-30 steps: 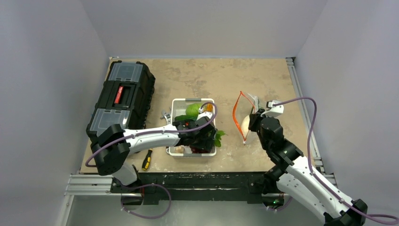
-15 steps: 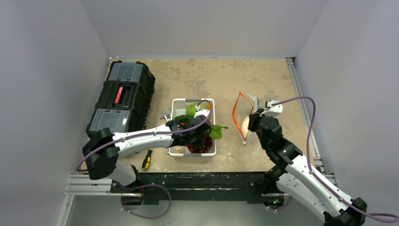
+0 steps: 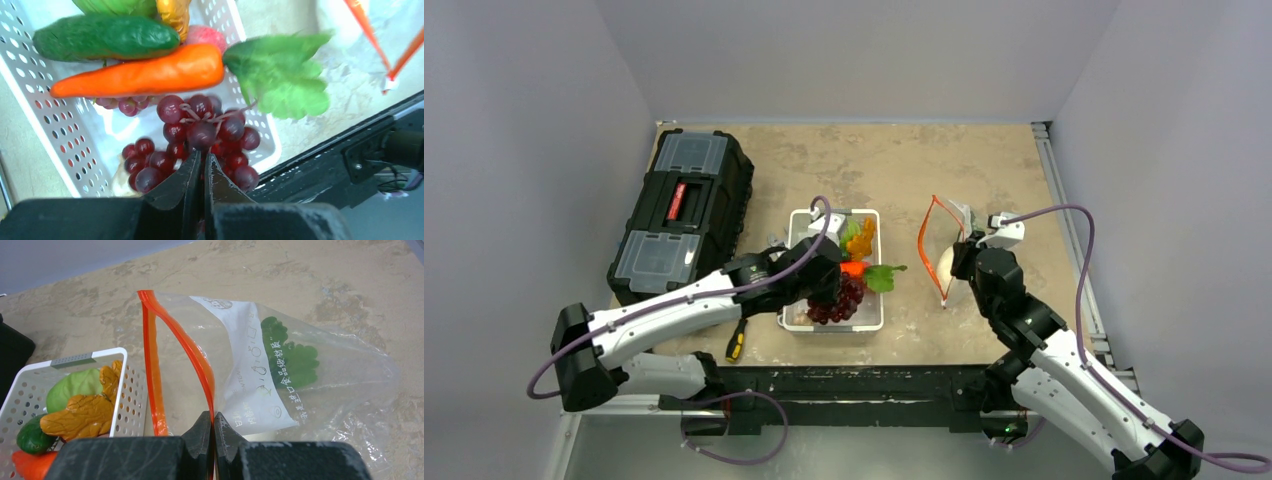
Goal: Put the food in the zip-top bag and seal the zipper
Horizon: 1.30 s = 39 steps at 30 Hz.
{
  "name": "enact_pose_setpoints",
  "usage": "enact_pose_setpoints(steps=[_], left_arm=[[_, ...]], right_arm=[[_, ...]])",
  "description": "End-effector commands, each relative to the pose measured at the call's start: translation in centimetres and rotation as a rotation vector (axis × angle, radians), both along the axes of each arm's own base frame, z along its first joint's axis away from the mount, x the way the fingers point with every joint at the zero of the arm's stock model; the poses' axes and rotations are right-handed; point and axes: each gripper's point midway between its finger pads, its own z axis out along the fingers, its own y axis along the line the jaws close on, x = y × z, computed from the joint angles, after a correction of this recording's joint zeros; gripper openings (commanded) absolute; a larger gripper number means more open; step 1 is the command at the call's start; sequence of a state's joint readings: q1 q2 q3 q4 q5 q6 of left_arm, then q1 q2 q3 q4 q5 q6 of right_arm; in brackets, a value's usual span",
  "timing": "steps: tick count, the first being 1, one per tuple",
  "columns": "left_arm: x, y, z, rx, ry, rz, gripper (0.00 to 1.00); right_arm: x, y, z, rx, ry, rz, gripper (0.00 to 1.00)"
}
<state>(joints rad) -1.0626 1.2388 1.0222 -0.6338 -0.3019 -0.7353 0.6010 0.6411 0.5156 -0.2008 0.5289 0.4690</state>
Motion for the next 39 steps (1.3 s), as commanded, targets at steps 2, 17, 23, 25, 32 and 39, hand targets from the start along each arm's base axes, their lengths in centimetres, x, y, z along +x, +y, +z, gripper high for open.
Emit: enact_pose_setpoints(steps=[2,17,23,25,32,39], left_arm=[[0.4,0.0,6.4,-0.134,-0.12,-0.02,0.0],[0.5,-2.1,13.0,-0.298,-0.215,-0.099,0.0],[1.1,-5.0,16.2,-0.377,-0.24,-0.149,0.0],[1.2,-6.3,17.2,-0.408,-0.24,-0.175,0.0],[2.3,-11.0,19.9,-0.521,-0.22,-0.222,0.0],[3.7,-14.1,22.0,-0.744,-0.162,-0.24,0.0]], right_arm=[[0.4,0.4,1.5,0.032,-0.05,0.007,0.0],[0.5,0.7,1.3,0.033,-0.043,0.02,0.0],[0.3,1.2,1.3,0.034,-0.041,0.053,0.0],[0.2,1.4,1.5,0.04,-0.047,0.067,0.0],[-0.1,2.2,2.1,0.062,-0.066,0.12,0.0],[-0.9,4.4,2.8,0.18,-0.046,0.206,0.0]])
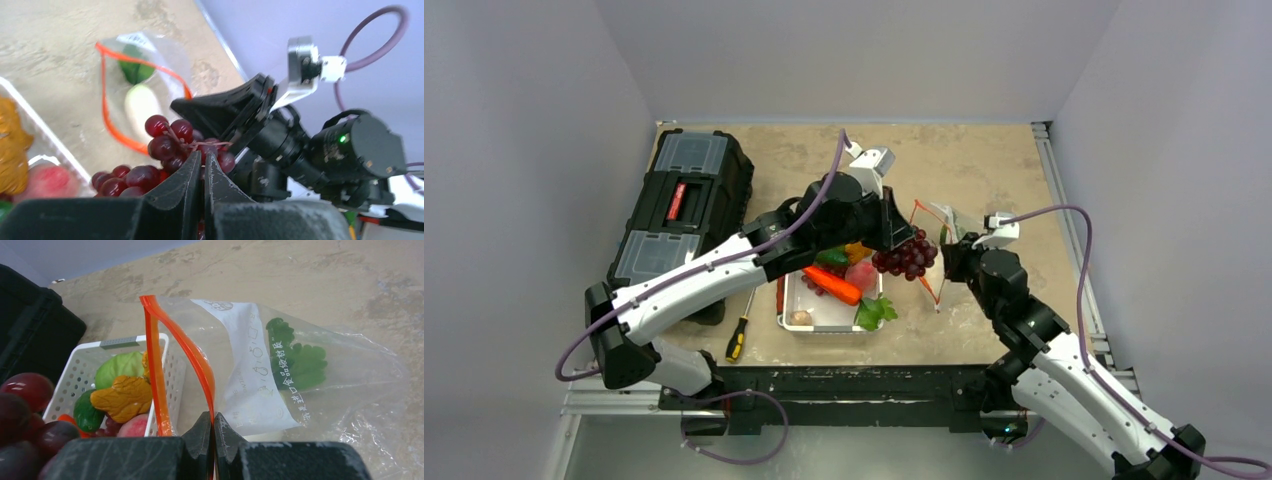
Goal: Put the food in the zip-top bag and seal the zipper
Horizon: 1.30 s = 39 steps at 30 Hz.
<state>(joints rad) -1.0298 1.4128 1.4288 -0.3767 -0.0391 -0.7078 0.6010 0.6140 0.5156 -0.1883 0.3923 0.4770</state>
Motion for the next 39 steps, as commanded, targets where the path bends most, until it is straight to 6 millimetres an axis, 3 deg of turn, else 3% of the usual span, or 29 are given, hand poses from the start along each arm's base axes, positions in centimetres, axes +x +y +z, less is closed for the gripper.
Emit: enact_pose_setpoints(steps=[1,7,17,29,39], left_arm=[[0.6,-2.4,6.8,-0.288,-0.018,-0.061,0.0],[-0.1,-2.3,10.5,-0.372,-0.05,-0.095,0.0],[-1.4,-1.8,13.9,-0.503,-0.099,-0.148,0.0],[-0.1,-1.8,13.6,-0.528,-0.13,-0.108,0.0],[1.4,-1.0,9.9,-0.467,-0.197,-0.03,0.0]], right_arm=[[-0.3,2.4,2.3,0.131,-0.031,0.09,0.0],[-0.4,3.2,2.7,0.154,0.007,0.115,0.0],[-3.0,5.4,7.6,0.33,0.025,0.239,0.0],[-5.7,7.0,9.0,0.495,0.099,0.337,0.0],[-6.2,7.5,10.4,0.578,0.107,0.357,0.0]])
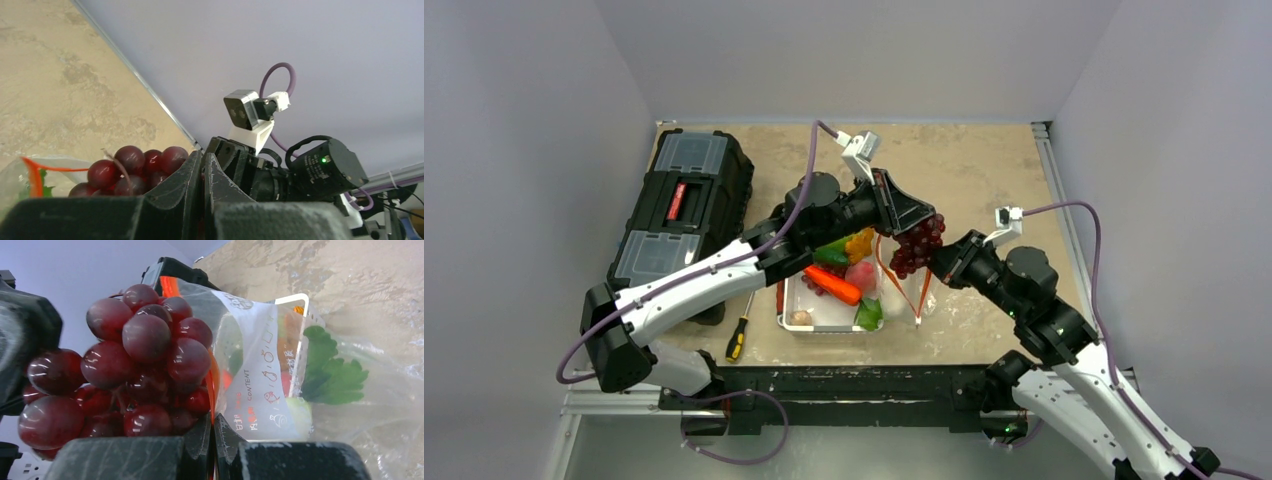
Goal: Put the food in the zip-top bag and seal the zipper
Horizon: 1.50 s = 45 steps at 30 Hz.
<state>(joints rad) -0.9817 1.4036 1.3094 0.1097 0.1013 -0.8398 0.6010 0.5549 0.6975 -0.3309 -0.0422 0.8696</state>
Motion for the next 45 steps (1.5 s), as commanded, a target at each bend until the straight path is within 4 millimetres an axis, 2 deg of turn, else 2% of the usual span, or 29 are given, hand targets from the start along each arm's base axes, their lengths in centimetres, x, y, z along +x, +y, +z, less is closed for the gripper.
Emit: enact_pose_setpoints(steps=[1,5,19,27,29,34,38,45], left_arm=[[0.6,1.9,2.9,-0.065,-0.117,0.074,0.0],[0.7,2.5,1.3,-0.038,-0.103,0.096,0.0],[-0.3,4.3,-3.4,0.04,-0.033,0.104,0.0],[-1.3,3.6,-4.7,0.111,0.022,0.033,0.0],[-1.5,3.6,-5.0,0.134,0.034,0.025,0.0],[-1.8,3.5,-6.8,0.252,0.099,-0.009,0.0],[-1.1,3.2,-8.0,0.303,0.157,0.006,0.0],[0.0,0.9,-7.6,0.252,0.193,-0.017,0.0]], right_arm=[[-0.5,0.7,2.7,0.1,-0.025,0.031,0.0],[-0.5,0.8,3.4,0.13,-0.024,0.027,0.0],[0.5,-0.9,5.2,0.155,-0.066,-0.084,0.0],[0.8,-0.9,4.7,0.155,-0.069,-0.097,0.0],[0.6,-0.7,5.0,0.095,-0.158,-0.051,0.0],[0.2,-0.3,5.3,0.061,-0.221,-0.002,0.0],[0.1,-0.6,5.4,0.047,-0.23,-0.01,0.0],[0.6,-0.7,4.2,0.014,-0.186,-0.028,0.0]])
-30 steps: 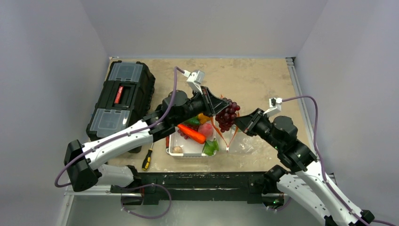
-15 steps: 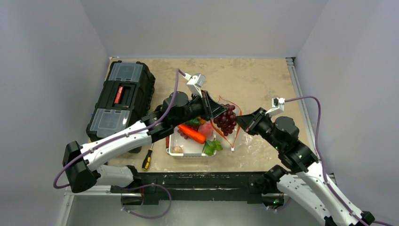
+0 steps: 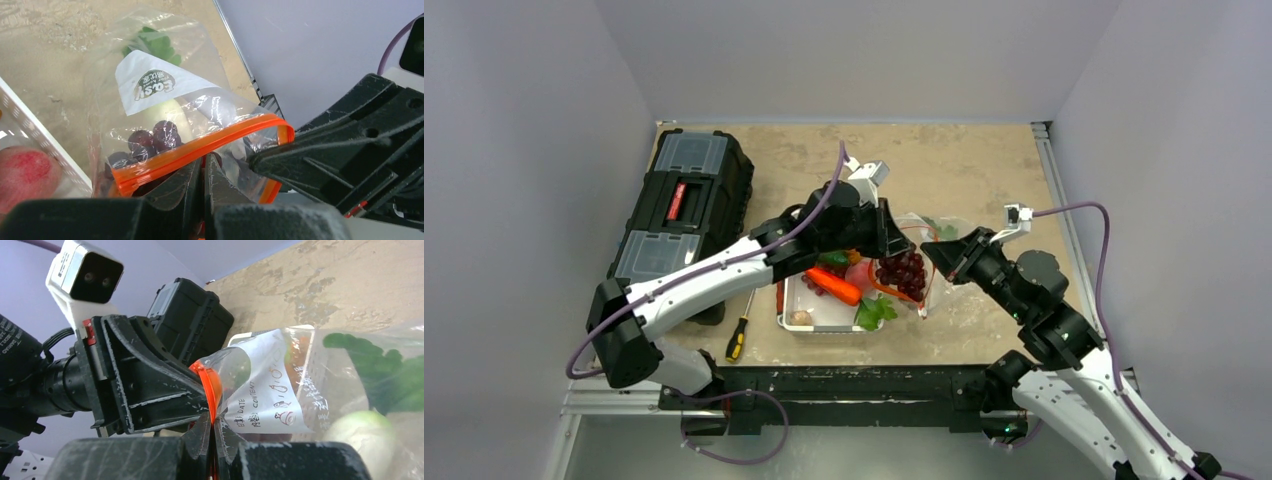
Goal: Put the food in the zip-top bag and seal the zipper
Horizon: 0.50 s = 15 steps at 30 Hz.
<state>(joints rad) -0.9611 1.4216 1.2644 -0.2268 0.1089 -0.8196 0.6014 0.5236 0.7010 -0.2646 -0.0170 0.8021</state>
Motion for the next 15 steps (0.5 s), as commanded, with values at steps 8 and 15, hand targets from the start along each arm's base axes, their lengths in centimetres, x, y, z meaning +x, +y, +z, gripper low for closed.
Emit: enact_pose_setpoints(steps=[8,15], left_arm=[[1.2,-2.4,3.2,-0.054,-0.021,-0.044,0.44],[0.1,-0.5,4.2,-0.02,-0.065,-0.067,0.91]], right_arm=[[0.6,-1.3,0.8,-0.011,-0.03,-0.073,0.0],[0.5,-3.0,-0.5,-0.006,-0.01,-0.156,0.0]])
